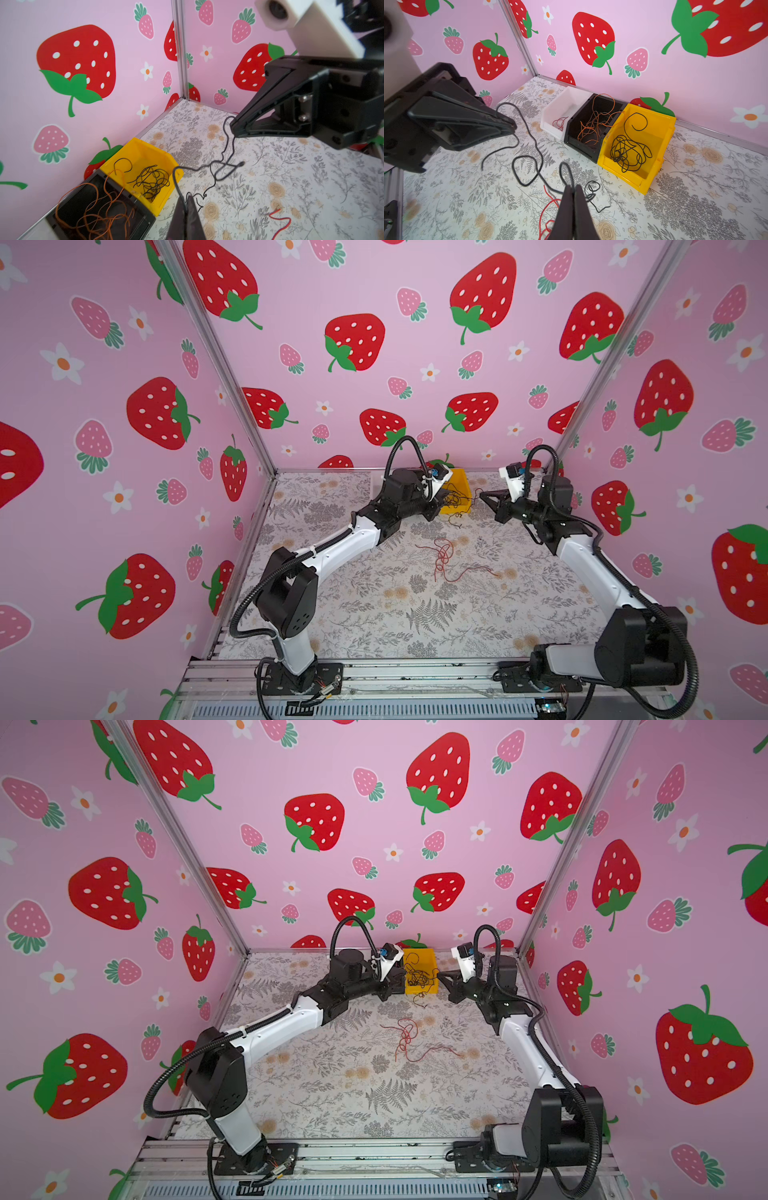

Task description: Untangle the cables

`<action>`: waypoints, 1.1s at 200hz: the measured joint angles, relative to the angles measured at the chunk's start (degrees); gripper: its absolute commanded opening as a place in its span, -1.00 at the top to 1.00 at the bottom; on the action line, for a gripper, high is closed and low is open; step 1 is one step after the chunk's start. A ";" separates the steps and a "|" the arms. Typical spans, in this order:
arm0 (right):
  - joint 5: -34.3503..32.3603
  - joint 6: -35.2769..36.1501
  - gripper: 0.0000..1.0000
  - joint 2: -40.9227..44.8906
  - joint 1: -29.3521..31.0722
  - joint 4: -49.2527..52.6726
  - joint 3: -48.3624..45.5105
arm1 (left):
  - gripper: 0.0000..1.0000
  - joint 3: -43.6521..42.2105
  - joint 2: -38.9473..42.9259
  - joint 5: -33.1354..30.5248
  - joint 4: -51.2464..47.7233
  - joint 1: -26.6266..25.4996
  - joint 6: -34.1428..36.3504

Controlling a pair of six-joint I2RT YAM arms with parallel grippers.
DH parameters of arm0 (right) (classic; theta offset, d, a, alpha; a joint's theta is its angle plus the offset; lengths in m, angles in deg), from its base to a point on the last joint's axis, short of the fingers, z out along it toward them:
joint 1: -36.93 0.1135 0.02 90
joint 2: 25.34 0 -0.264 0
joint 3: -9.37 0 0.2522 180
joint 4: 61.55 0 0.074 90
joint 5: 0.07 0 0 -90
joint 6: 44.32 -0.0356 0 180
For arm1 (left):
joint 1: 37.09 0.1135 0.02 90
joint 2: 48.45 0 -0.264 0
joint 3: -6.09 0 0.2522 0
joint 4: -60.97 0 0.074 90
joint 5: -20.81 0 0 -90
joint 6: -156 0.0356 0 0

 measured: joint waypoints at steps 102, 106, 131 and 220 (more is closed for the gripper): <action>1.64 -4.15 0.11 -0.46 1.09 -12.85 -9.01 | 1.00 37.77 -1.86 -3.37 -16.87 -2.14 7.48; 1.55 -4.02 0.08 -0.46 1.29 -13.14 -9.42 | 1.00 39.04 -2.27 -3.39 -17.22 -2.25 7.58; 0.74 -2.38 -0.02 -0.46 3.93 -14.16 -11.72 | 1.00 43.28 -4.57 -3.39 -19.08 -2.62 8.55; -2.14 5.35 -0.28 3.32 9.57 -26.77 -22.29 | 1.00 43.56 -5.40 -2.38 -22.62 -4.37 10.45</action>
